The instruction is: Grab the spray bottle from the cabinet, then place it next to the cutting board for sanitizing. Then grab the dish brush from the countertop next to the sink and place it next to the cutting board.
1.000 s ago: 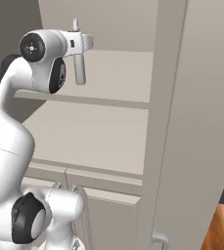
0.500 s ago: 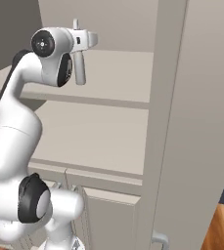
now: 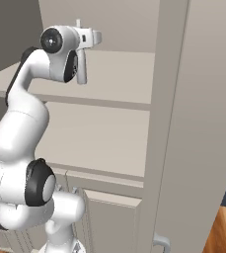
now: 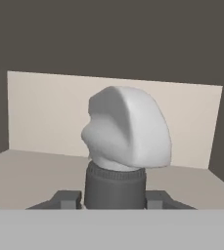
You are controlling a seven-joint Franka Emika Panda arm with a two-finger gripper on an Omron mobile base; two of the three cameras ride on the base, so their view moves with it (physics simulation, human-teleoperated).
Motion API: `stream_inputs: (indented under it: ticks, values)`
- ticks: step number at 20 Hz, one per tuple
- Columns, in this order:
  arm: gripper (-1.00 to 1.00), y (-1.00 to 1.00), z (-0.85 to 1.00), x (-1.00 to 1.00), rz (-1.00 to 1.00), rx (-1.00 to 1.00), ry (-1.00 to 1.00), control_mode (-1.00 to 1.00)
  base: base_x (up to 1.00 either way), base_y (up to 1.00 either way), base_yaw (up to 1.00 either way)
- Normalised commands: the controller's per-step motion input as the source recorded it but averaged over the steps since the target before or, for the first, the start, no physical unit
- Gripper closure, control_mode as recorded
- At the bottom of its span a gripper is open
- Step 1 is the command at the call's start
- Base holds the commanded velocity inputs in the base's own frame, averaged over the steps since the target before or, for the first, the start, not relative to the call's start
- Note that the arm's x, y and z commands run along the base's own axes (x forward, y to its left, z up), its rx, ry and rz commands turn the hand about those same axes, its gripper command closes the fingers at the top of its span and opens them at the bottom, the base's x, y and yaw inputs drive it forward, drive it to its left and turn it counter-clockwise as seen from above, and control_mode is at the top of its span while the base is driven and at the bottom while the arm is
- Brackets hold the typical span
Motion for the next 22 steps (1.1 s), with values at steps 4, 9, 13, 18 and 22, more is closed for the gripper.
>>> stream_inputs:
  ticks: [4, 9, 13, 18, 22]
  values:
    - [1.00, 0.00, 0.00, -0.04, 0.00, 0.00, 0.00, -1.00, 0.00, 0.00, 0.00]
    - [1.00, 0.00, 0.00, -0.18, 0.00, 0.00, 0.00, -1.00, 0.00, 0.00, 0.00]
    - [1.00, 0.00, 0.00, -0.77, 0.00, 0.00, -0.11, -1.00, 0.00, 0.00, 0.00]
    - [1.00, 0.00, 0.13, -0.95, 0.00, 0.00, -0.04, -1.00, 0.00, 0.00, 0.00]
    - [1.00, 0.00, 0.32, -1.00, 0.00, 0.01, 0.27, -1.00, 0.00, 0.00, 0.00]
